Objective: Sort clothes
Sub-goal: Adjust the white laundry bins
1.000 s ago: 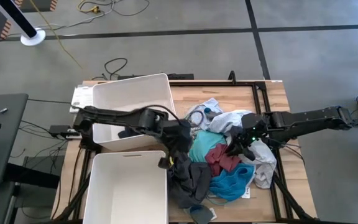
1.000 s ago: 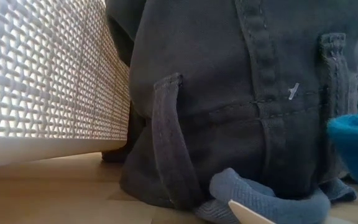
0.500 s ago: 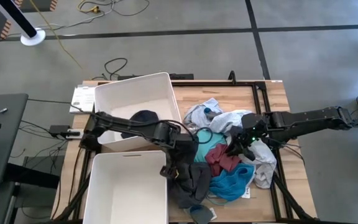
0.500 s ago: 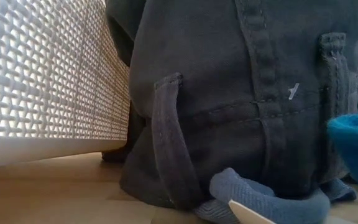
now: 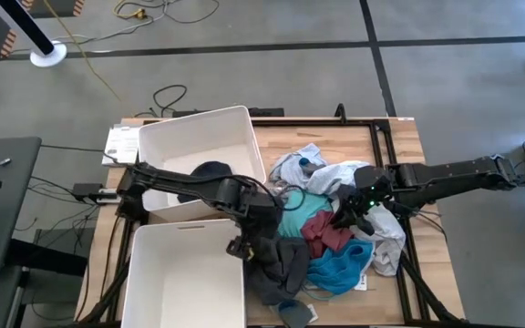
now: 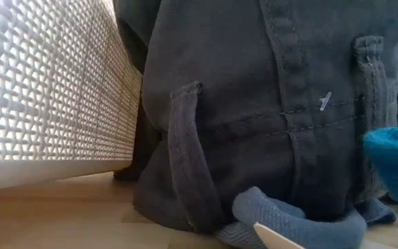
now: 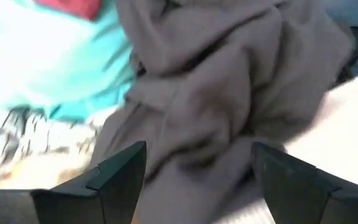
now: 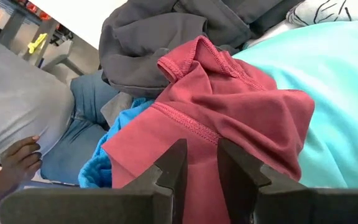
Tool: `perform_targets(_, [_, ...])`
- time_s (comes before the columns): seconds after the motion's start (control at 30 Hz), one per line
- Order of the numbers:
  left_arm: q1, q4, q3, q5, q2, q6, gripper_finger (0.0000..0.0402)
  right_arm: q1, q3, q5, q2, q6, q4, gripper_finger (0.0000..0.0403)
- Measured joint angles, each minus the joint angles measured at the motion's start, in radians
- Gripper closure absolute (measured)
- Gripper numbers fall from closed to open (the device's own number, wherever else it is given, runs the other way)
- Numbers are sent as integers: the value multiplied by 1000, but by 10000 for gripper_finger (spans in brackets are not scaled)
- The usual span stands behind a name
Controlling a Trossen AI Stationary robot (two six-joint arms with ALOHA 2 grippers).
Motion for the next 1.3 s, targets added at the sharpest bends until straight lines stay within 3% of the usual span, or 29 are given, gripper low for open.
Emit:
perform_targets(0.33, [-8,-260,42,-125,-185,-224,119,0,0,0,0,0,0,296])
perform_targets(0.57, [4,-257,-72,-360,-292,-326,122,0,0,0,0,0,0,296])
perform_targets(0.93, [115,-249,-373,-335,-405,-383,125,0,0,0,0,0,0,296])
perform_targets(1.3, [168,-185,-515,-280,-430,-355,138,0,0,0,0,0,0,296])
